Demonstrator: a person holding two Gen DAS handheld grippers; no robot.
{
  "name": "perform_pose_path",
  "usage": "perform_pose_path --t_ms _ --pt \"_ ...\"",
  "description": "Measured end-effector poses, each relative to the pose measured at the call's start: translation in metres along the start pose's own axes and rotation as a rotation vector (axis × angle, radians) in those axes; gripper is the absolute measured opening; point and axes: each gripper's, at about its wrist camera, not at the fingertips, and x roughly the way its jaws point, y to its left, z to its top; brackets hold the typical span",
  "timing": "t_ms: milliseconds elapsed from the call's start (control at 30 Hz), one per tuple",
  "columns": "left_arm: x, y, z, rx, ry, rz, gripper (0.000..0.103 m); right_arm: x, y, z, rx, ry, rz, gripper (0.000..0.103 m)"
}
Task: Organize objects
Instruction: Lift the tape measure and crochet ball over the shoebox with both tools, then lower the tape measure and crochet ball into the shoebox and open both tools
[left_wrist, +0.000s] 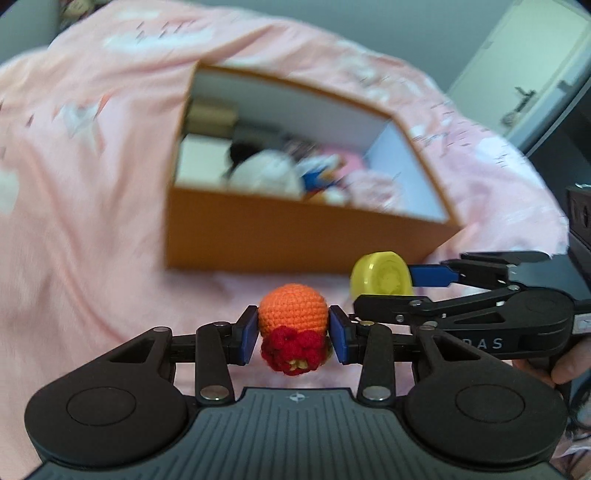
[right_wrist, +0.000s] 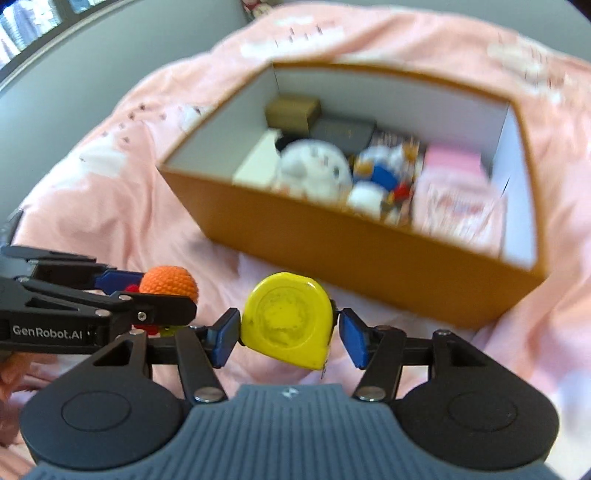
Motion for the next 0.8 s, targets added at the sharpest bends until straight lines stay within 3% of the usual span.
perform_pose_path --t_ms 167,367,633,800 --pt "-0.017 -0.021 0.031 0.062 -0.063 -0.046 0.045 -0.031 -0.005 0.022 -0.099 -0.078 -0.031 0.061" --pt "-0.009 -0.035 0.071 0.083 -0.101 -0.079 0.045 -0.048 -0.020 0.053 -0.219 -0.132 -0.108 0.061" --pt "0.034 -0.038 0.115 0.136 -0.057 -0.085 0.046 -0.019 -0.063 0.092 -0.340 -0.097 -0.243 0.061" --pt "0.063 -0.033 0.137 0.115 -0.020 -0.113 0.046 0.014 -0.075 0.106 -0.464 -0.054 -0.291 0.061"
